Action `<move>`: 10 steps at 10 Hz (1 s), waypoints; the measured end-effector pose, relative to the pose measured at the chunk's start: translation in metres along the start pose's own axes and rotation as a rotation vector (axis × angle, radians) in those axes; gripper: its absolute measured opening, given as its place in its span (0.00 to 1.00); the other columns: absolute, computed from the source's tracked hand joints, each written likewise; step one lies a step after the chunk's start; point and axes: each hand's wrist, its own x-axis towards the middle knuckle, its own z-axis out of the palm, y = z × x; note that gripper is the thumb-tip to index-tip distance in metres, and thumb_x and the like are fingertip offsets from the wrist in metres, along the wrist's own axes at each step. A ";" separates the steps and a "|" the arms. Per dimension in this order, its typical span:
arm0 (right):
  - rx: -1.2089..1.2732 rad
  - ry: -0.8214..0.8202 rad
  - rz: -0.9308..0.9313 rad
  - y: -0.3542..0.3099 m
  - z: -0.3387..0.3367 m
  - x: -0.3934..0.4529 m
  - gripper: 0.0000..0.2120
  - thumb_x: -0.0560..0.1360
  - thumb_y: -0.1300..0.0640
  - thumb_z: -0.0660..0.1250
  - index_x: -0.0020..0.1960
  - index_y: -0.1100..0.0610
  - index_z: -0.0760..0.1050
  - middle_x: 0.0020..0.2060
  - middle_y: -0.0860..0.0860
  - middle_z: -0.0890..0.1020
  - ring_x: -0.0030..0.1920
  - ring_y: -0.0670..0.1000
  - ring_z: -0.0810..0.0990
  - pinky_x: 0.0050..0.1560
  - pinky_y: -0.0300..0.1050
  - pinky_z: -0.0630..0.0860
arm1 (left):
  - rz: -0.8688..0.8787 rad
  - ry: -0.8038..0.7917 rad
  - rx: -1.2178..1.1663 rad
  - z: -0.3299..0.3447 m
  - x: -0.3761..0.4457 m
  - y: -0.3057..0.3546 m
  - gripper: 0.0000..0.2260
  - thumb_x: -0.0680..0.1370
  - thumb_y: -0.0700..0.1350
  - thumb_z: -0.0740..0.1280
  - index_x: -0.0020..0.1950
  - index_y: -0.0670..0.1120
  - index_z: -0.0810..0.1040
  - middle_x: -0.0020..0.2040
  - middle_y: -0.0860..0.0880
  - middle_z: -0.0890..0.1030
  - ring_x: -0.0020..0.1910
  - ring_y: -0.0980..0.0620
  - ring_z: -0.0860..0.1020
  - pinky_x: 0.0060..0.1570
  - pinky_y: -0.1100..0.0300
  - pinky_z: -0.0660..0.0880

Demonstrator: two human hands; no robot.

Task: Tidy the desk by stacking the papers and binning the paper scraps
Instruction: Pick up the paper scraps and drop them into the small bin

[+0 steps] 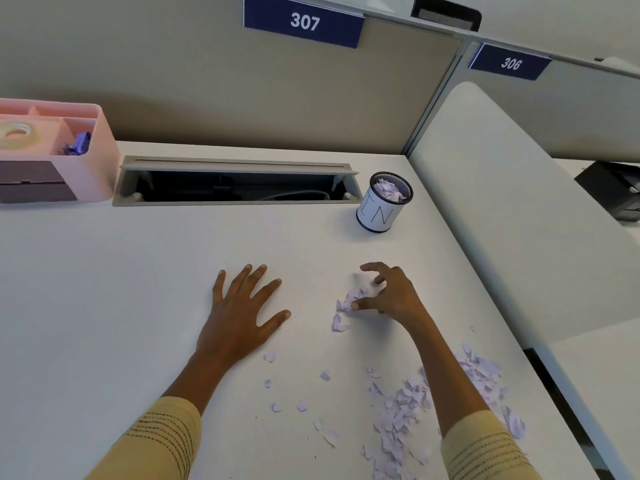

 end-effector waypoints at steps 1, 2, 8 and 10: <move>-0.179 -0.052 -0.057 -0.005 0.002 0.001 0.42 0.53 0.40 0.81 0.65 0.39 0.69 0.55 0.48 0.66 0.58 0.51 0.67 0.59 0.47 0.69 | 0.003 -0.001 0.009 0.000 0.000 -0.001 0.30 0.76 0.68 0.50 0.70 0.53 0.72 0.74 0.49 0.66 0.75 0.48 0.61 0.73 0.40 0.50; -0.248 -0.097 -0.121 -0.014 0.015 -0.004 0.34 0.55 0.41 0.81 0.58 0.40 0.73 0.53 0.48 0.66 0.54 0.48 0.64 0.51 0.44 0.67 | -0.002 0.000 0.005 0.000 0.001 0.000 0.31 0.76 0.68 0.49 0.70 0.53 0.72 0.74 0.49 0.67 0.75 0.48 0.61 0.72 0.38 0.51; 0.149 0.047 -0.141 -0.034 -0.059 0.025 0.08 0.63 0.73 0.73 0.40 0.64 0.83 0.24 0.47 0.81 0.26 0.43 0.79 0.33 0.32 0.77 | -0.005 -0.030 0.006 -0.001 0.000 0.001 0.31 0.77 0.69 0.46 0.70 0.54 0.72 0.74 0.49 0.67 0.74 0.48 0.62 0.72 0.39 0.51; 0.145 0.389 -0.234 -0.073 -0.110 0.075 0.07 0.65 0.68 0.73 0.42 0.60 0.83 0.20 0.42 0.77 0.24 0.38 0.76 0.34 0.30 0.75 | 0.004 -0.012 0.006 -0.001 0.001 0.001 0.31 0.77 0.69 0.47 0.69 0.53 0.73 0.73 0.48 0.69 0.74 0.47 0.64 0.71 0.39 0.53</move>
